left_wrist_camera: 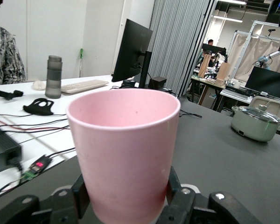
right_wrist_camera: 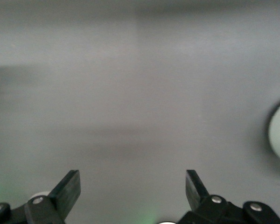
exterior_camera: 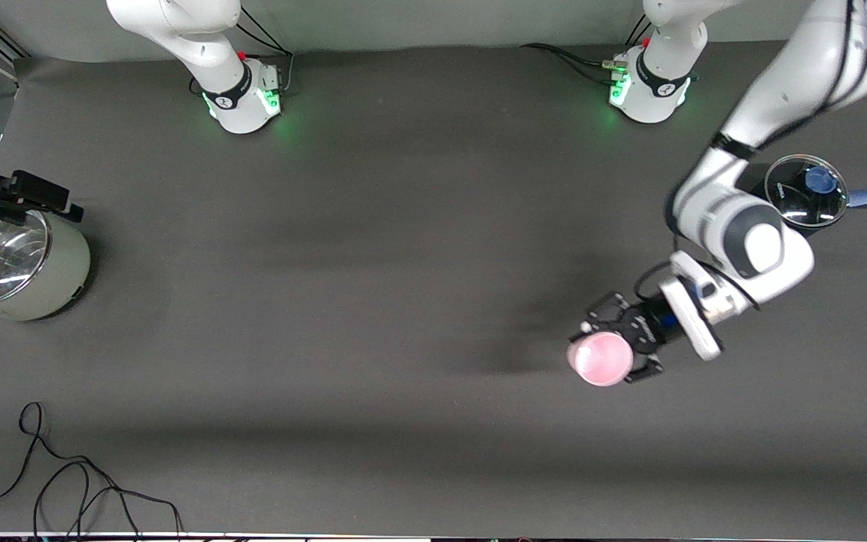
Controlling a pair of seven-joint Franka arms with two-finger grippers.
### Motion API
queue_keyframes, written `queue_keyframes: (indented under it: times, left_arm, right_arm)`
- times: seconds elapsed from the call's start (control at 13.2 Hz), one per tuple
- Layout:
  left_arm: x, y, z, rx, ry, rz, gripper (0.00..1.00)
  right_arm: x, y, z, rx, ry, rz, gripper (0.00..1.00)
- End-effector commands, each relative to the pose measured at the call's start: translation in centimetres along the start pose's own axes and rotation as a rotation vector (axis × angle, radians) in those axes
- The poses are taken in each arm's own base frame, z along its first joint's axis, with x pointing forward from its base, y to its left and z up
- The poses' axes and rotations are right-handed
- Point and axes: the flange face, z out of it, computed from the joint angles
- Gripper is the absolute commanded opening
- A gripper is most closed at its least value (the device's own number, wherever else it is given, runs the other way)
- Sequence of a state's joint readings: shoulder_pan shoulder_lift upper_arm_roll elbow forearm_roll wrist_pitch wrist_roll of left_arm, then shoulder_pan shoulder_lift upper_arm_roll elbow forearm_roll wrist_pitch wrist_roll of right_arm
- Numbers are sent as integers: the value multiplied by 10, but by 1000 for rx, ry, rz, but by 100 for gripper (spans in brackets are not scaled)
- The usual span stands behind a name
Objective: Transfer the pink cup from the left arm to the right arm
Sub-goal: 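Carry the cup with the left gripper while the right gripper approaches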
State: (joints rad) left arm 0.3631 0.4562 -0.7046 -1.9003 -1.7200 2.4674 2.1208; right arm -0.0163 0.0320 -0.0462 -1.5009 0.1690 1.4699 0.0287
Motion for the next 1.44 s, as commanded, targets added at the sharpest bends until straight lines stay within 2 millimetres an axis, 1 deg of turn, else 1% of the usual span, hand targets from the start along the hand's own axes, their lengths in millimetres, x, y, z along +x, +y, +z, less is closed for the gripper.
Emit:
queue_keyframes:
  times: [0.0, 0.08, 0.23, 0.38, 0.45, 0.53, 0.6, 0.83, 0.98, 1.13, 1.36]
  left_arm:
    - [15, 73, 26, 15, -28, 47, 31]
    - [21, 99, 41, 6, -42, 48, 31]
    - [32, 141, 60, -2, -69, 58, 31]
    - [42, 177, 74, -24, -82, 74, 31]
    - [50, 188, 81, -21, -79, 76, 31]
    - [56, 201, 90, -26, -82, 83, 31]
    - [60, 204, 93, -28, -76, 83, 31]
    - [62, 204, 98, -29, -67, 70, 31]
    - [63, 204, 99, -22, -70, 69, 31]
    - [65, 204, 100, -22, -66, 67, 32]
    - [64, 201, 99, -20, -67, 65, 32]
  right_arm:
    - [1, -52, -6, 31, 6, 120, 100]
    - [5, -82, -2, 28, 3, 173, 100]
    - [14, -135, 13, 19, -8, 331, 100]
    - [24, -177, 28, 15, -10, 464, 100]
    - [24, -207, 34, 14, -7, 492, 100]
    - [24, -230, 40, 13, -4, 548, 100]
    - [26, -246, 45, 20, -1, 619, 99]
    - [15, -303, 50, 94, 54, 760, 99]
    - [-6, -348, 53, 145, 76, 755, 99]
    - [-18, -383, 66, 180, 83, 782, 99]
    - [-28, -419, 91, 206, 84, 756, 99]
